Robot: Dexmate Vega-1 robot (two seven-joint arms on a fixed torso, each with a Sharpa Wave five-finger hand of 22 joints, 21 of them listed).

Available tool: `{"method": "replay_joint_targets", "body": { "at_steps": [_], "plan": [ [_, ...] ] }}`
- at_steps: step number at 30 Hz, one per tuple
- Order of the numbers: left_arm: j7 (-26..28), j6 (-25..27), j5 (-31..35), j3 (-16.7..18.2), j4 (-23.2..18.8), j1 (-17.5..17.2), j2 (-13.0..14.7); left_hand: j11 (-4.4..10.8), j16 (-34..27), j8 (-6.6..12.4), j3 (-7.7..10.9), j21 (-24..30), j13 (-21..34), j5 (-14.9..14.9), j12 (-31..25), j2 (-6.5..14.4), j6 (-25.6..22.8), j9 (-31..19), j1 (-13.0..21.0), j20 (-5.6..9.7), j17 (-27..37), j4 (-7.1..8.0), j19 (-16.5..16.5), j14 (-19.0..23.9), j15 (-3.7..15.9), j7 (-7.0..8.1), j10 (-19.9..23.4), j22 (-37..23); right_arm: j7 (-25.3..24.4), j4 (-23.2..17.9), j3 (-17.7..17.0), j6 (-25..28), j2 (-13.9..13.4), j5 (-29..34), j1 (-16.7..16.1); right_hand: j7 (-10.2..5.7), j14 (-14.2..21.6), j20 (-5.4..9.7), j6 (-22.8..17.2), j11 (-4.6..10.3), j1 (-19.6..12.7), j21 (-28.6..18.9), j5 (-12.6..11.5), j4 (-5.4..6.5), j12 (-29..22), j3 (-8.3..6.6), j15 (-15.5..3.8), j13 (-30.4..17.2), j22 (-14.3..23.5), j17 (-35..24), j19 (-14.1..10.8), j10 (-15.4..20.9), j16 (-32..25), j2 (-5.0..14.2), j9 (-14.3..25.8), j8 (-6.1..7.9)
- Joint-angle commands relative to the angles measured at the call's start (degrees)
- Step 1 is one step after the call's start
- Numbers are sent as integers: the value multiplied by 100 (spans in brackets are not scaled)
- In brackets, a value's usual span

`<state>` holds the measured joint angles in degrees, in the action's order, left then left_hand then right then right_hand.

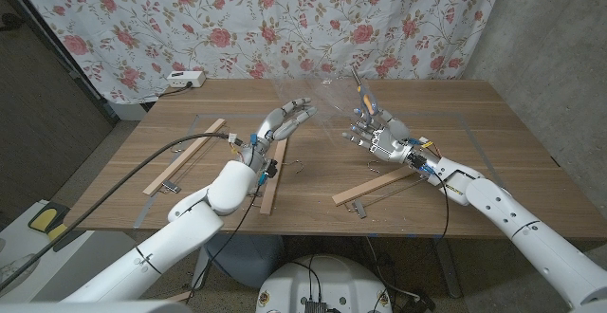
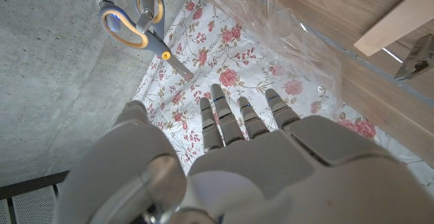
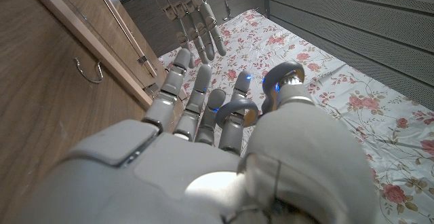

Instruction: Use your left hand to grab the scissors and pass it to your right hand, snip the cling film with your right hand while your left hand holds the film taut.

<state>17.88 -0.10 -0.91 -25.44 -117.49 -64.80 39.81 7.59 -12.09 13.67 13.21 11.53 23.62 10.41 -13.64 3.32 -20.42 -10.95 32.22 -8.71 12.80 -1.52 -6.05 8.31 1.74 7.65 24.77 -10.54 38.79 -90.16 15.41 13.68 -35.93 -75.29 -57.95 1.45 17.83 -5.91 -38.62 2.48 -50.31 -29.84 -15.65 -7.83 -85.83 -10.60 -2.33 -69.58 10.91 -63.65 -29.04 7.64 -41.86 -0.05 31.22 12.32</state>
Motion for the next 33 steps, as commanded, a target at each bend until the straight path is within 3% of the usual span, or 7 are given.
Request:
{"method": "replay_joint_targets", "body": {
  "at_steps": [1, 9, 16, 27, 33],
  "plan": [
    [-310, -258, 99, -152, 273, 524, -22, 60, -23, 67, 78, 54, -14, 28, -4, 125, -211, -4, 42, -44, 1, -29, 2, 31, 21, -43, -48, -29, 150, 109, -17, -91, 90, 1, -6, 88, 83, 55, 6, 52, -94, -3, 51, -45, -32, -31, -280, 16, 13, 22, -74, 114, -67, 41, 35, 75],
    [-522, -436, 142, -280, 561, 880, -118, 31, -19, 52, 132, 55, -41, 28, 45, 219, -253, -4, 59, -41, 0, -37, 2, 17, 26, -58, -160, -29, 227, 64, -58, -179, 113, 0, -86, 37, 132, 109, -73, 134, -213, 10, 109, -78, -60, -70, -356, 19, 13, 64, -96, 177, -118, 105, 68, 118],
    [-686, -546, -26, -322, 745, 1031, -213, -126, 0, 24, 152, 51, -73, 14, 110, 255, -287, -4, 38, -31, -2, -45, 13, -21, 29, -73, -342, -29, 335, -23, -48, -244, 76, 64, -113, 12, 147, 132, -105, 142, -272, 18, 147, -90, -62, -77, -373, 45, 14, 88, -111, 233, -154, 123, 86, 134],
    [-941, -656, -314, -393, 884, 1167, -302, -338, -16, -198, 123, 54, -132, -13, 83, 212, 129, -3, -58, -31, -10, -59, 8, 54, 0, -165, -309, -28, 656, -87, 60, -311, 12, 176, -89, -22, 201, 129, -197, 183, -306, 29, 201, -81, -107, -68, -422, 8, 17, 139, -131, 306, -205, 138, 118, 176],
    [-1058, -717, -468, -418, 951, 1221, -332, -296, -28, -230, 120, 59, -152, -14, 71, 205, 204, -4, -79, -62, -15, -66, -6, 99, -11, -194, -280, -28, 776, -120, 164, -304, -27, 250, -68, -23, 204, 130, -204, 188, -298, 36, 225, -67, -102, -62, -423, 15, 17, 176, -136, 305, -196, 141, 128, 178]
  ]
}}
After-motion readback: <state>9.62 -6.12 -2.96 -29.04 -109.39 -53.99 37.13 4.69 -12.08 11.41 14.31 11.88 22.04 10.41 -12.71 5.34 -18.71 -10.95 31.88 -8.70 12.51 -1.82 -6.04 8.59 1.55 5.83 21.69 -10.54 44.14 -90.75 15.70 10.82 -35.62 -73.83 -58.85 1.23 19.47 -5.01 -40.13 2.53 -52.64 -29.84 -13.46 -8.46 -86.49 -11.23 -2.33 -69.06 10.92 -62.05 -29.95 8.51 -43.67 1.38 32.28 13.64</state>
